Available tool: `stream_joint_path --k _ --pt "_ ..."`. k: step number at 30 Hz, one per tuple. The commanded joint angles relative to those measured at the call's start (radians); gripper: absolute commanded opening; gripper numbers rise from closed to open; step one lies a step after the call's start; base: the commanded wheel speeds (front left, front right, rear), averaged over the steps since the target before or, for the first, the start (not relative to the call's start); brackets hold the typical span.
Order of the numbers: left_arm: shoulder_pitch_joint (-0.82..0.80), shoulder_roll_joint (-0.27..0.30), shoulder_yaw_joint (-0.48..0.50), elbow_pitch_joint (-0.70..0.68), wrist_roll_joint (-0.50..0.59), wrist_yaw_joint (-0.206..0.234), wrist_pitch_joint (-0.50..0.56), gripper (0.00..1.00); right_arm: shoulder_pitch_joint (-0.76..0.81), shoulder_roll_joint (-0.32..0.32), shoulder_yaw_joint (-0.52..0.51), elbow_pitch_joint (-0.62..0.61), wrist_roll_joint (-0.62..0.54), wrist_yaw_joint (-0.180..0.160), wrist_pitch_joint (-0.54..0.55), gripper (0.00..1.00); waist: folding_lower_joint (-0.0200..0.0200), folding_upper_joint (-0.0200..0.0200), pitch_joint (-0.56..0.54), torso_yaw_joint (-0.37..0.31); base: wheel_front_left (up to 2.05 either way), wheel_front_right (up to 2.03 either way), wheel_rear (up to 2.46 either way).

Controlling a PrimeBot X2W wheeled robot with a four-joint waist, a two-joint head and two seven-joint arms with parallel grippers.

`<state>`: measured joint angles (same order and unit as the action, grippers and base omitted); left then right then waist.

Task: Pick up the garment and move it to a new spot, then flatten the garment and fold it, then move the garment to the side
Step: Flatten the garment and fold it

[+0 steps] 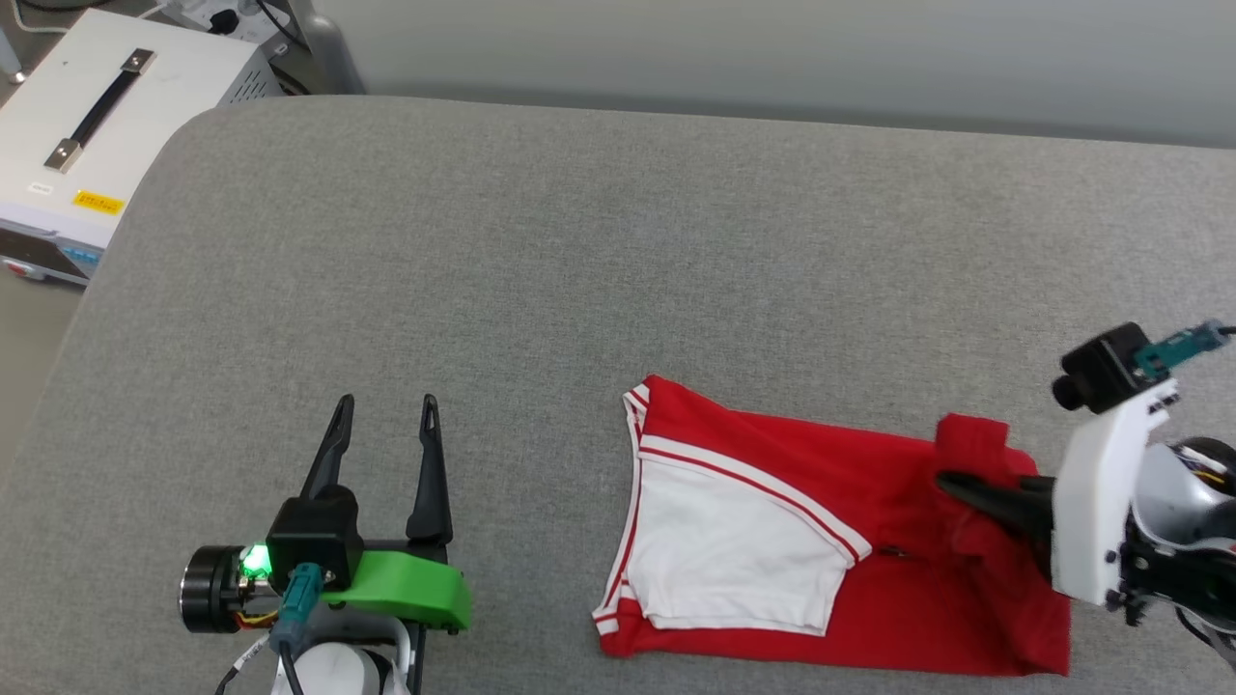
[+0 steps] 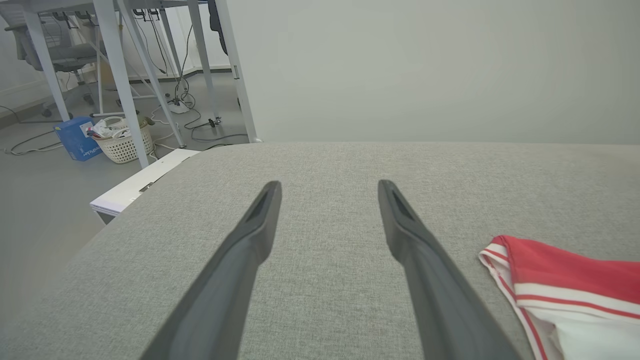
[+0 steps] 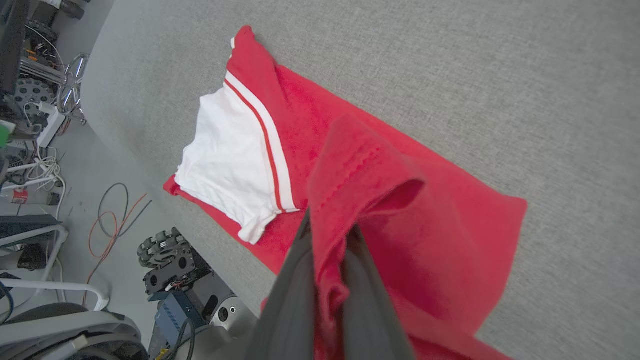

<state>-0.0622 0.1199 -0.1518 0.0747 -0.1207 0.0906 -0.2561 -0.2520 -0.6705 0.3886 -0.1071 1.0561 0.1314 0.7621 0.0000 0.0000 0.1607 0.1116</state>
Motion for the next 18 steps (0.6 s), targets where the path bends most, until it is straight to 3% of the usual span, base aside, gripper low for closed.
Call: stream_joint_path --k 1,11,18 --pt "-0.022 -0.009 0.008 0.002 0.009 -0.009 -0.006 1.00 -0.049 0.031 0.026 -0.001 -0.024 -0.001 0.014 0.00 0.0000 0.0000 0.027 0.017 0.00 0.00 0.00" --pt "-0.083 -0.047 0.006 0.021 0.033 -0.039 -0.006 1.00 -0.271 0.214 0.237 0.150 -0.164 -0.001 -0.021 0.00 0.0000 0.0000 0.092 0.080 0.00 0.00 0.00" --pt "-0.094 -0.058 0.015 0.029 0.042 -0.041 -0.006 1.00 -0.268 0.235 0.356 0.331 -0.203 -0.001 -0.083 0.00 0.0000 0.0000 0.107 0.091 0.00 0.00 0.00"
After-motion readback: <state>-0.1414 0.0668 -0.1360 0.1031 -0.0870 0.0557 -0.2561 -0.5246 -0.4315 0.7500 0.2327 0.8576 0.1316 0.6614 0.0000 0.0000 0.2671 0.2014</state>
